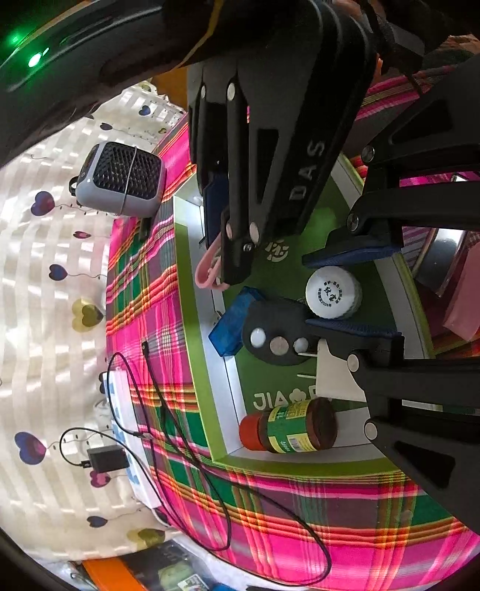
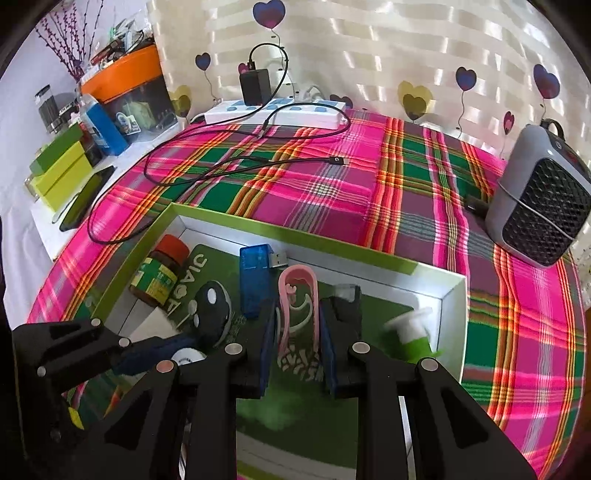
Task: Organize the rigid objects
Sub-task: 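Lower the white container and open the left gripper while the right releases the pink clip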
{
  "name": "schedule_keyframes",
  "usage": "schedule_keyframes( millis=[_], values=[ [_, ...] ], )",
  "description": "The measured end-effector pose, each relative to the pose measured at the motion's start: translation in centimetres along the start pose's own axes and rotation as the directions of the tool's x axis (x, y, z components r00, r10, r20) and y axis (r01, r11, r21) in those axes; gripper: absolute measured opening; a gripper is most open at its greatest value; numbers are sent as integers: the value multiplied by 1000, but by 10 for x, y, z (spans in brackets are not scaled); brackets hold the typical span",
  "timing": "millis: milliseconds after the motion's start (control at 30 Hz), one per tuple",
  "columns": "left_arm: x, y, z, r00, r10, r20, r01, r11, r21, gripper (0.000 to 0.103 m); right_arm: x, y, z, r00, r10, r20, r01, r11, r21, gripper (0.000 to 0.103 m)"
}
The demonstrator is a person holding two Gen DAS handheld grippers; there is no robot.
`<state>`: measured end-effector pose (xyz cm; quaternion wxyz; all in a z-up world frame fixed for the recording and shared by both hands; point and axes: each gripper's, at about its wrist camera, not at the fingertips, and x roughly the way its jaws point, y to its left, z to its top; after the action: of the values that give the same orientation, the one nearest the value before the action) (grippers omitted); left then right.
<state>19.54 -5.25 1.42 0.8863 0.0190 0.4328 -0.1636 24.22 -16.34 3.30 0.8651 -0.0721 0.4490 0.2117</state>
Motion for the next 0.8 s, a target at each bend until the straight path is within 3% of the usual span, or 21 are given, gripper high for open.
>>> schedule_keyframes(
  millis=[800],
  values=[
    [4,-5,1,1000,-14,-3,14,1000,24,27,16,0,2,1000,-9,-9,9,1000,7,24]
  ],
)
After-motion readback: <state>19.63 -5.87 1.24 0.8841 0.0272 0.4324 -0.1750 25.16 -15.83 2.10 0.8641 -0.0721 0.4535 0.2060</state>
